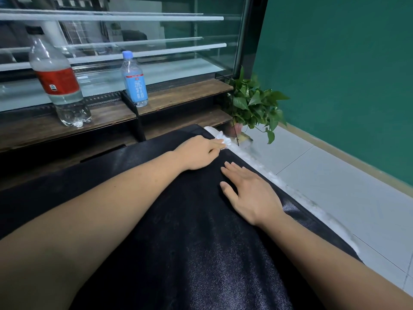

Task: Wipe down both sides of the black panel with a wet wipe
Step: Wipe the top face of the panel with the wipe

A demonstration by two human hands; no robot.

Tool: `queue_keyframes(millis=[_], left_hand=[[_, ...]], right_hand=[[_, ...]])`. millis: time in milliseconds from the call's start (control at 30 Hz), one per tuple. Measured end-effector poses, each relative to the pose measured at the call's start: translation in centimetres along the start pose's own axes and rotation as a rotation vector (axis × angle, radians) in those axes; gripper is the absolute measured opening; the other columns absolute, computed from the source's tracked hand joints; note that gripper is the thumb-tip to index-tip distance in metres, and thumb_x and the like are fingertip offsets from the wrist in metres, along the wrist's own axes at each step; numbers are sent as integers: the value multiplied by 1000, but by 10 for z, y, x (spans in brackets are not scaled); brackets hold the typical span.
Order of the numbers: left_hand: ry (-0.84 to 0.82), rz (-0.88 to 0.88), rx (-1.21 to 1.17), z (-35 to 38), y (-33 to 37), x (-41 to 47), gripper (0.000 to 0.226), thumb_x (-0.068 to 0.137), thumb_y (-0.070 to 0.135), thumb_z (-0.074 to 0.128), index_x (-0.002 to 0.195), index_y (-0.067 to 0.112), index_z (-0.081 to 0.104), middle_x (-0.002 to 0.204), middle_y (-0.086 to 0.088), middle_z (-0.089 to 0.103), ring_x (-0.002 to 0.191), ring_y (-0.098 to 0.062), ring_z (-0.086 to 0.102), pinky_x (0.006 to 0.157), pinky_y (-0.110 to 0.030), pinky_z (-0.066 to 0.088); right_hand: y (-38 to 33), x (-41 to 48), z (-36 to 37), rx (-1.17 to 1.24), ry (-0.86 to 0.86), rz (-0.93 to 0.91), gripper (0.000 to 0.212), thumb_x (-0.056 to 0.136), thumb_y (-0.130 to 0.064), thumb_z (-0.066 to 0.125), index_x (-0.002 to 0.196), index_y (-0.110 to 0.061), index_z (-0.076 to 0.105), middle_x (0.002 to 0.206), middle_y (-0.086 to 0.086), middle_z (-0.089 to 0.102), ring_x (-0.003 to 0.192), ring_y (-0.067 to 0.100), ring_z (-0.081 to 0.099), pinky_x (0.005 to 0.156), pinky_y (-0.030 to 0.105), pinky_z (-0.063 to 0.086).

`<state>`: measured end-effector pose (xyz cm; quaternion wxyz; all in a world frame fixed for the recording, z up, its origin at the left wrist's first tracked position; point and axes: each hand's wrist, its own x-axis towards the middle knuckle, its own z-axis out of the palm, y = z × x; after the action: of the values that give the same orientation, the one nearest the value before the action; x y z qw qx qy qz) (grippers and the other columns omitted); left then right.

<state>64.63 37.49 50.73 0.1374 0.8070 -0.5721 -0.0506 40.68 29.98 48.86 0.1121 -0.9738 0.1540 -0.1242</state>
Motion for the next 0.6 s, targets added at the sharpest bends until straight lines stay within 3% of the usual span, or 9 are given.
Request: queue_keyframes(millis=[167,300,600], left_hand=[[19,-105,76,-10,-31,8,47,108,41,33,151,45,51,156,7,53,133,-26,56,111,-43,46],[63,-168,81,-16,-50,12,46,107,41,33,146,50,54,149,3,61,121,-26,61,99,-43,52],[94,-310,90,-25,-79,11,49,104,37,31,144,46,59,143,-6,65,128,-33,57,106,-42,47]], right_hand=[[2,1,2,8,-17,-1,61,107,-61,23,161,-36,36,170,-18,24,156,-4,12,128,21,8],[2,2,2,13,-19,-4,61,107,-61,23,161,-36,36,170,-18,24,156,-4,12,129,23,9],[2,1,3,18,-10,-4,61,107,-61,24,160,-36,38,169,-18,27,156,-4,15,129,24,11]])
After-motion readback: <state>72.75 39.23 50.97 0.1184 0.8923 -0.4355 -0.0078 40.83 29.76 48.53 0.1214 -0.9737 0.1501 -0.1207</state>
